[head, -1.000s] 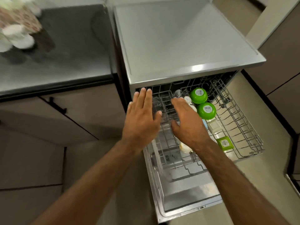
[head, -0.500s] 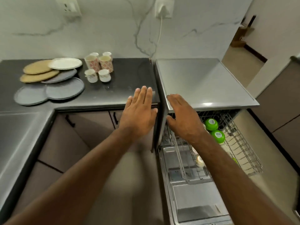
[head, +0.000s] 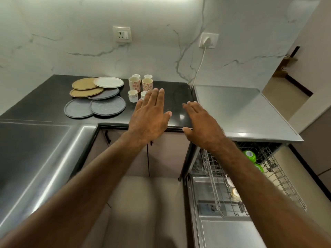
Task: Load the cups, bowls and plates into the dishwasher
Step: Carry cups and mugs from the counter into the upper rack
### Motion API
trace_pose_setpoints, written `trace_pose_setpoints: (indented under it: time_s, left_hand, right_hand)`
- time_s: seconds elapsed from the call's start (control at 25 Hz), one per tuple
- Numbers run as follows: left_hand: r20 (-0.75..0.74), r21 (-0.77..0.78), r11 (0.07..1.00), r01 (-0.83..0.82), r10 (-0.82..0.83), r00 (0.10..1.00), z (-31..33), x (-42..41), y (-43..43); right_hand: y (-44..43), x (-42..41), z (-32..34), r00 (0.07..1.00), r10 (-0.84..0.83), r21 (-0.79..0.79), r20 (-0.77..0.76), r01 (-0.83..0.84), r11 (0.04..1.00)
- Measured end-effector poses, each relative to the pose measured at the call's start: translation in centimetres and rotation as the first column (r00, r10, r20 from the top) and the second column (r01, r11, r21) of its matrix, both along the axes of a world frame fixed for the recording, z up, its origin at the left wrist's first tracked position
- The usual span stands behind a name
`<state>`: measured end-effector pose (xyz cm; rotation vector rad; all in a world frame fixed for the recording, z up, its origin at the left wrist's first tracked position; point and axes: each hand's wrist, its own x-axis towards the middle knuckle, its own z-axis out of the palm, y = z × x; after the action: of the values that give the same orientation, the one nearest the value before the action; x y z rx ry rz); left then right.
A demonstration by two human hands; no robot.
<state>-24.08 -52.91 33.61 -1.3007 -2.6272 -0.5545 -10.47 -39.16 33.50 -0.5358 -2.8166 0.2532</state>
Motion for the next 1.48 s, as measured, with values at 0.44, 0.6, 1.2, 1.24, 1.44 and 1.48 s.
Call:
trace_pose_setpoints:
  time_s: [0.44,0.6,1.2,1.24,1.44,1.48]
  left_hand:
    - [0.019,-0.023,0.987,-0.158,0.159,0.987,0.0,-9.5,3.0]
    - [0.05,0.012,0.977,-0.214,0.213,0.976,-0.3,-12.5,4.5]
    - [0.254,-0.05,0.955,-0.291,0.294,0.921,-9.2,-31.7,11.6]
    - [0.289,-0.054,0.956,-0.289,0.292,0.912,-10.0,-33.2,12.1]
    - [0.402,-0.094,0.953,-0.287,0.3,0.865,-14.0,-39.8,14.8]
    - [0.426,-0.108,0.951,-0.291,0.309,0.851,-14.7,-41.0,15.2]
  right_hand:
    - [6.0,-10.4,0.8,0.996,0.088,-0.04,-0.007,-0.088,0.995]
    - [8.0,-14.5,1.0,0.989,0.146,-0.056,-0.006,-0.147,0.988]
    - [14.2,-34.7,-5.6,0.989,0.141,-0.199,0.044,-0.13,0.971]
    - [14.6,-36.2,-6.7,0.99,0.129,-0.226,0.056,-0.113,0.968]
    - [16.0,-42.8,-11.8,0.993,0.066,-0.374,0.093,-0.027,0.927]
    - [16.3,-43.9,-12.6,0.994,0.051,-0.408,0.101,-0.005,0.913]
